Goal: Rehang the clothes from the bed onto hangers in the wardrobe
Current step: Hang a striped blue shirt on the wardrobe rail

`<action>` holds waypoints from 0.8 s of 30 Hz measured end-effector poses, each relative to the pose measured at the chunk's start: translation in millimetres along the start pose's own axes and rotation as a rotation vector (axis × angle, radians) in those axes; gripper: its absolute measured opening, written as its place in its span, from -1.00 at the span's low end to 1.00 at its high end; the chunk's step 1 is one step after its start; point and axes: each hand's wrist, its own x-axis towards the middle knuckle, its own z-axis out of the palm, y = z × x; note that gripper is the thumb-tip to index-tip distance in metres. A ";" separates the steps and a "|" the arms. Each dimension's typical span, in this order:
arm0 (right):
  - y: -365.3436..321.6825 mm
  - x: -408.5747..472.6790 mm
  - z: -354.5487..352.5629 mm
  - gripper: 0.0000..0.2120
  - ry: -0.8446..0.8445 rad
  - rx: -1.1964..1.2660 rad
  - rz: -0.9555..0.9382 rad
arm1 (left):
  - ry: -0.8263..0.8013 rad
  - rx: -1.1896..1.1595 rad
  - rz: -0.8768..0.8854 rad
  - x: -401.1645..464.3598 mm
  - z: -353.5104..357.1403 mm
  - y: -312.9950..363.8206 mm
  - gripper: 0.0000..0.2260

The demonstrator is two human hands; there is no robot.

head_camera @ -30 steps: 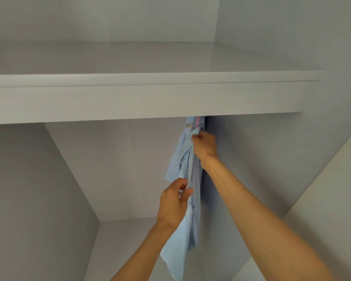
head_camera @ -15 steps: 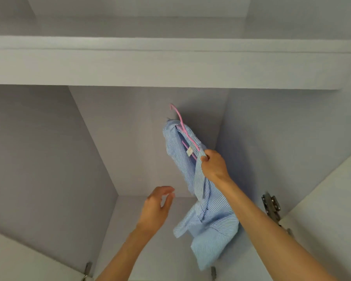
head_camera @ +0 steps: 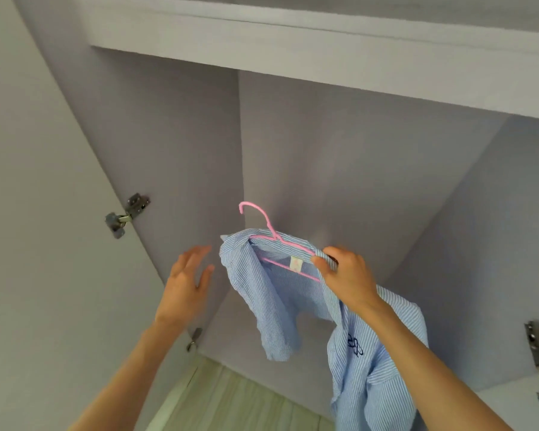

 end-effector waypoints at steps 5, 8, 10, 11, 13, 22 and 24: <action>-30.0 -19.2 26.8 -0.73 -0.104 0.201 -0.203 | 0.046 0.019 -0.051 -25.8 -37.7 -18.1 -0.65; -45.9 -27.9 33.6 -0.71 -0.123 0.287 -0.267 | 0.105 0.025 -0.105 -43.8 -49.9 -22.7 -0.70; -56.7 -32.9 36.1 -0.72 -0.132 0.310 -0.311 | 0.199 0.003 -0.129 -55.2 -59.1 -26.2 -0.83; -62.6 -34.9 36.8 -0.72 -0.134 0.318 -0.330 | 0.237 -0.002 -0.140 -60.1 -64.0 -28.0 -0.90; -73.5 -37.0 39.6 -0.73 -0.121 0.321 -0.358 | 0.276 0.003 -0.173 -70.9 -73.5 -31.2 -0.97; -150.1 -47.1 92.2 -0.74 -0.255 0.193 -0.578 | 0.308 0.055 -0.328 -163.4 -83.9 -28.6 -0.94; -167.0 -53.6 100.3 -0.73 -0.345 0.244 -0.666 | 0.417 0.129 -0.334 -187.1 -95.1 -32.0 -0.94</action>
